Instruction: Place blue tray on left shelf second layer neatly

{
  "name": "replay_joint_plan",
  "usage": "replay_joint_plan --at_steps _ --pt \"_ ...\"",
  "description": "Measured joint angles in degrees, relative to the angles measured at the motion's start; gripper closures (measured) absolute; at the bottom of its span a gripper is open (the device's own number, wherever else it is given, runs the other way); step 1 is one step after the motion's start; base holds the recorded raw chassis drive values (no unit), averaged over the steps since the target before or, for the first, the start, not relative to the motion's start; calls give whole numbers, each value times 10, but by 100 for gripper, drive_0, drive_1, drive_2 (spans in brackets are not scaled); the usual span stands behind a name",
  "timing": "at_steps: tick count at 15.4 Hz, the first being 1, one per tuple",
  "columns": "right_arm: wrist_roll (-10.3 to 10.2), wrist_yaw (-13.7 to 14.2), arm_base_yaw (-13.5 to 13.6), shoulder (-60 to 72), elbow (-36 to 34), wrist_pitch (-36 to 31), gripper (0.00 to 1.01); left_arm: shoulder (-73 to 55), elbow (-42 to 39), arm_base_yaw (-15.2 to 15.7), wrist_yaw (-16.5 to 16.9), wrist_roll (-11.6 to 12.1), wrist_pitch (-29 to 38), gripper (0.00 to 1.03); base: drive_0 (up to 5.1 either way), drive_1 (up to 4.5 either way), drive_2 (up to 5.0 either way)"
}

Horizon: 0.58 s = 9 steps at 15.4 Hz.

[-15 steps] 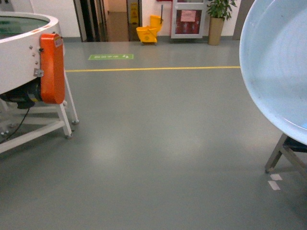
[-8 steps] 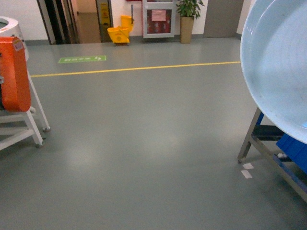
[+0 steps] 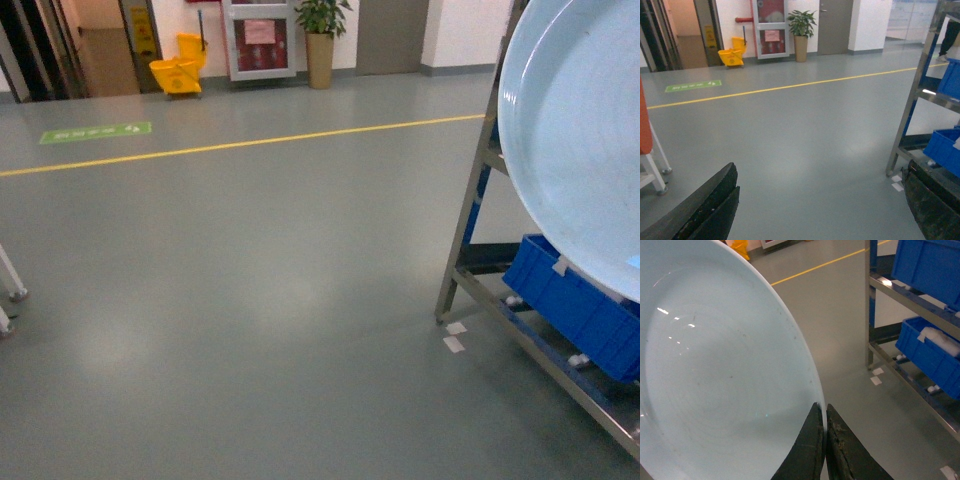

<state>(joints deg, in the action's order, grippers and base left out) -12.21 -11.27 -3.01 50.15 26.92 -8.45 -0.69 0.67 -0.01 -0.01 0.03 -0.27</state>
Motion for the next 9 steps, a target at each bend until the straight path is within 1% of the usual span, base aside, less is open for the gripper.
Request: replay_joint_plan --at_steps 9 --pt "0 -1 0 0 0 0 99 0 0 0 0 0 0 5 -163 -163 -163"
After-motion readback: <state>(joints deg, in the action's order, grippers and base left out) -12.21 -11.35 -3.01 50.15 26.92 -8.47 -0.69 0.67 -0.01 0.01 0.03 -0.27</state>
